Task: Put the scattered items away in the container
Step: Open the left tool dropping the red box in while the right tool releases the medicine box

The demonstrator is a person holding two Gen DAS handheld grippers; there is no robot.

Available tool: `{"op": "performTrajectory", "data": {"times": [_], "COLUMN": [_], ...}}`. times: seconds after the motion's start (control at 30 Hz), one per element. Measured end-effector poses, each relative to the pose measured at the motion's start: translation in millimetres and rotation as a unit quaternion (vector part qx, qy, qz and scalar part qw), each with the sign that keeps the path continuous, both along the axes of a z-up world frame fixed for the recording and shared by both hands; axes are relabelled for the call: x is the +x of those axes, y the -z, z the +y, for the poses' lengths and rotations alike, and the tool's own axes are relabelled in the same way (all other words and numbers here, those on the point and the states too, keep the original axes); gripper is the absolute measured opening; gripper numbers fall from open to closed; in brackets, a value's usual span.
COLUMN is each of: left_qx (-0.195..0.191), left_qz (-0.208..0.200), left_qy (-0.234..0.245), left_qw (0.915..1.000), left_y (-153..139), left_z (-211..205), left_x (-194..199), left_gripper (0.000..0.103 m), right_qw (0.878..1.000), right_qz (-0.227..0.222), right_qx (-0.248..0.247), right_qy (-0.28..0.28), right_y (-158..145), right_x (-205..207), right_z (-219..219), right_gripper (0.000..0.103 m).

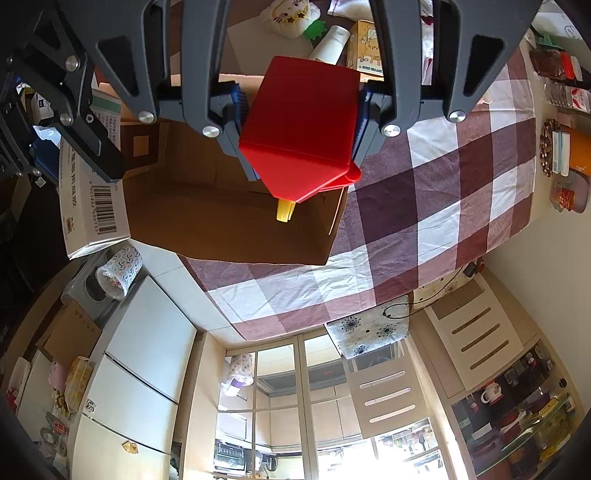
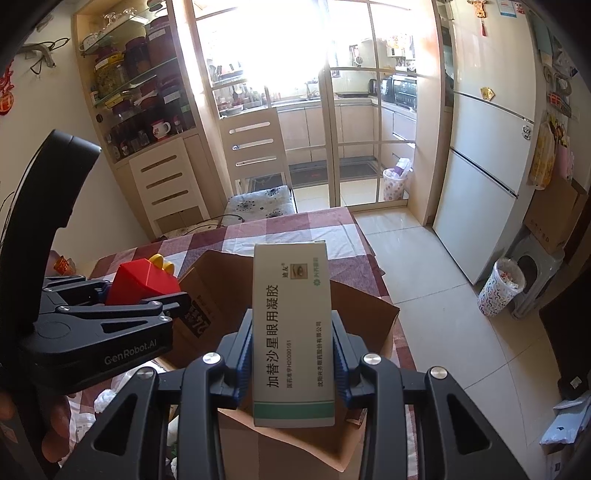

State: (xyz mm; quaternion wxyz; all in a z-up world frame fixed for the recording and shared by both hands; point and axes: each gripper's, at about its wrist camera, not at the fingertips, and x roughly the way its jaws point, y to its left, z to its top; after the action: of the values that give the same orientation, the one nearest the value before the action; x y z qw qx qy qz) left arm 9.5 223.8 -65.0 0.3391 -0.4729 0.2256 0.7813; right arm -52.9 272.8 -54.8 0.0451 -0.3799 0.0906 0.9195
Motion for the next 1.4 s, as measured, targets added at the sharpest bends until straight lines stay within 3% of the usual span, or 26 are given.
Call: {"op": "performTrajectory", "data": {"times": [0.63, 0.7, 0.77, 0.9, 1.4], "left_qx": [-0.027, -0.028, -0.026, -0.021, -0.02], "left_qz": [0.006, 0.008, 0.02, 0.041, 0.047], "left_qy": [0.019, 0.026, 0.036, 0.033, 0.017], "left_qw": [0.9994, 0.9992, 0.9988, 0.9984, 0.9985], "left_y": [15.4, 16.3, 14.3, 8.5, 5.2], "left_z": [18.7, 21.4, 22.3, 18.6, 5.8], "left_x": [-6.6, -5.5, -2.9, -3.5, -0.3], "left_gripper": [0.045, 0.05, 0.074, 0.089, 0.09], "right_qw": [1.0, 1.0, 1.0, 0.999, 0.999], "right_qz": [-0.013, -0.021, -0.026, -0.021, -0.001], "right_qx": [-0.002, -0.004, -0.017, -0.031, -0.032], "right_qy": [0.006, 0.004, 0.007, 0.022, 0.02], "right_y": [13.1, 14.5, 15.8, 14.5, 3.5], "right_x": [-11.9, -15.1, -15.6, -11.1, 0.5], "right_z": [4.8, 5.3, 6.2, 13.3, 11.2], "right_gripper": [0.036, 0.037, 0.038, 0.043, 0.043]}}
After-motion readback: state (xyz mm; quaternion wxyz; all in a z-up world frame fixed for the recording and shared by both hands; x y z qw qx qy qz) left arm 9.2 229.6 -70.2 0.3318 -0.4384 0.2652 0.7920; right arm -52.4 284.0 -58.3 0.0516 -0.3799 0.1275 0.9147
